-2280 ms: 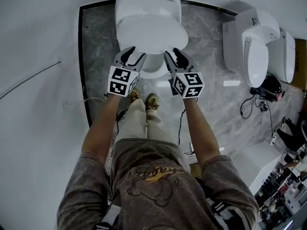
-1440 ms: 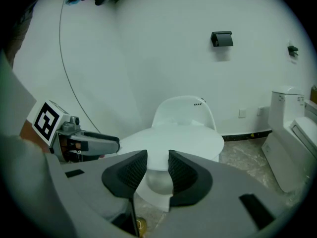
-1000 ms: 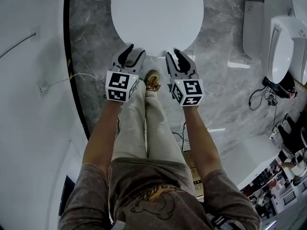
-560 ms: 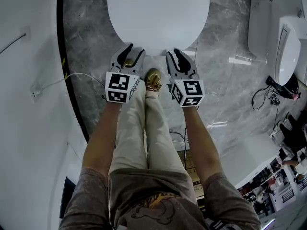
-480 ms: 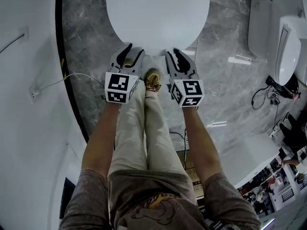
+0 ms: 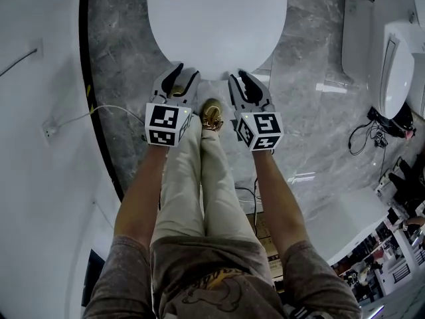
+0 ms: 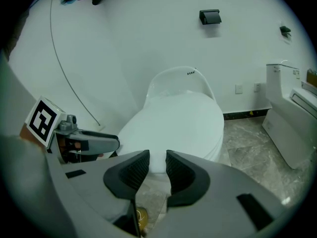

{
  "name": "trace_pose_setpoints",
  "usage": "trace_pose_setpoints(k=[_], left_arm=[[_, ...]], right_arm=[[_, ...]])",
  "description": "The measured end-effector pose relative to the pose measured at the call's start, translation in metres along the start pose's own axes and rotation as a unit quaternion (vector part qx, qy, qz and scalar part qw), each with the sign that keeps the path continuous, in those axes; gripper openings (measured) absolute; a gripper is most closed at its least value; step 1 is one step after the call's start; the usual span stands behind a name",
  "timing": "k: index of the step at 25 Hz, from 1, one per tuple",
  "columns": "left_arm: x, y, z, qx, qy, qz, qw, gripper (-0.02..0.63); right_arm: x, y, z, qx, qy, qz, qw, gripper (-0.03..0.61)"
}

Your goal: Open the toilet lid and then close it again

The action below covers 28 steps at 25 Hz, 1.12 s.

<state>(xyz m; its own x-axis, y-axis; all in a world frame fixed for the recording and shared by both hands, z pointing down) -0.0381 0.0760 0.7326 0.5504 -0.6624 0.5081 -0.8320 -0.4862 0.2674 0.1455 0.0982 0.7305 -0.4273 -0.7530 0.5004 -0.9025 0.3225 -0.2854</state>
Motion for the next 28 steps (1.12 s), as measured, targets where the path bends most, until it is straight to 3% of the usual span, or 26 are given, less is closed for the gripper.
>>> trace_pose_setpoints(k=[4, 8, 13, 18, 23, 28], left_arm=[[-0.016, -0.016, 0.040, 0.005, -0.011, -0.007, 0.9999, 0.173], [-0.048, -0.038, 0.105, 0.006, -0.036, -0.012, 0.9993, 0.167], [-0.109, -0.070, 0.200, 0.001, -0.057, -0.021, 0.9982, 0.167], [-0.182, -0.105, 0.279, 0.023, -0.086, -0.038, 0.9953, 0.164], [-0.252, -0.132, 0.330, 0.036, -0.113, -0.066, 0.9908, 0.149], [-0.293, -0.135, 0.353, 0.038, -0.150, -0.062, 0.9860, 0.107]], right_arm=[[-0.021, 0.011, 0.039, 0.002, -0.011, 0.004, 1.000, 0.123], [-0.056, 0.033, 0.100, 0.003, -0.033, 0.013, 0.999, 0.123], [-0.115, 0.066, 0.189, 0.007, -0.061, 0.035, 0.998, 0.121], [-0.186, 0.104, 0.264, -0.020, -0.098, 0.070, 0.993, 0.121], [-0.255, 0.128, 0.312, -0.043, -0.134, 0.079, 0.987, 0.121], [-0.294, 0.137, 0.338, -0.050, -0.175, 0.068, 0.981, 0.101]])
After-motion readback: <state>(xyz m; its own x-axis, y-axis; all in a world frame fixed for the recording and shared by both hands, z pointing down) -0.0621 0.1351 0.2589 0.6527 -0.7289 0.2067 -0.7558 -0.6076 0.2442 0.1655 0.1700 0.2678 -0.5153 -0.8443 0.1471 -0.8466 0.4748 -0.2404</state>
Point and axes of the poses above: the fingertips, and each gripper's own axes: x forward along the fingers, y to its left, z out of its top, the point moved 7 cm from there along -x, backward along the fingers, and after that the axes turned 7 degrees about -y, right-handed, at the moved point
